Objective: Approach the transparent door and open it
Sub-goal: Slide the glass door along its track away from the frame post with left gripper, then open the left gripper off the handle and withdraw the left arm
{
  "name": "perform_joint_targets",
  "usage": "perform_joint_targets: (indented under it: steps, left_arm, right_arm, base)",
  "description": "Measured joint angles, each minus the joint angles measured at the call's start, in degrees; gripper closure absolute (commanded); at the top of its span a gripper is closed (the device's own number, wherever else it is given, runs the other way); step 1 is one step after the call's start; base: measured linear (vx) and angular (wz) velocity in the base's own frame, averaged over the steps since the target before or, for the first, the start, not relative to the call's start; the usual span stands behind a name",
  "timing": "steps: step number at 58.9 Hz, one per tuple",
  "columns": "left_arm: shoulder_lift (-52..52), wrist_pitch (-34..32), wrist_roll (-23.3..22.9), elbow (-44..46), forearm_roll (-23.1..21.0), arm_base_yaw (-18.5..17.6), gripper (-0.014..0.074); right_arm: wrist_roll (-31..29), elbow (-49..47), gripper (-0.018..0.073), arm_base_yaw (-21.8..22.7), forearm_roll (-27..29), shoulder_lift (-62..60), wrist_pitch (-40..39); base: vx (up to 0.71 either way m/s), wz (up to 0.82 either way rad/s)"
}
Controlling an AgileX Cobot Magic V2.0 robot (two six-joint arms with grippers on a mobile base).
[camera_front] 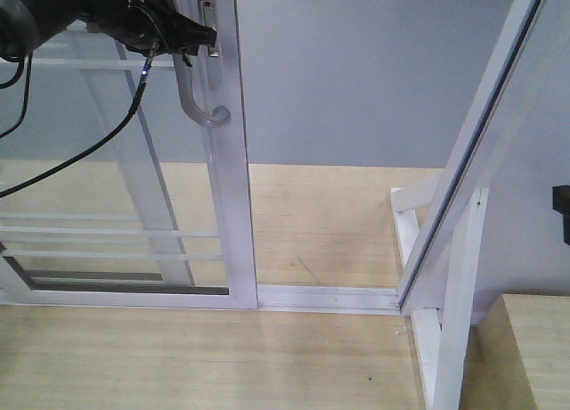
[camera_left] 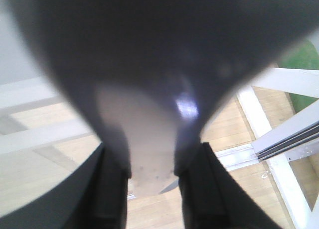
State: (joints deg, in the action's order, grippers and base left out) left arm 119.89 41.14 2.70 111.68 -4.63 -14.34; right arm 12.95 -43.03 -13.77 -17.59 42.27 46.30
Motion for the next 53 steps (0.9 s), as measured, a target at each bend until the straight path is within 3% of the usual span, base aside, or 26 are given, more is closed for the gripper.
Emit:
perform_joint_targets:
  steps: [31, 53]
  left_arm:
    - [-2.6, 5.6, 0.4, -0.2, -1.2, 7.6, 0.0601]
    - [-4.6, 9.2, -0.1, 0.3, 6.0, 11.7, 0.0575]
  right_arm:
    - [0.0, 0.0, -0.0035, 0.0, 0.0, 0.0, 0.0]
    - [0.0, 0.0, -0.0035, 0.0, 0.0, 0.0, 0.0]
  base:
    - [-0.01, 0.00]
    - [0.00, 0.00]
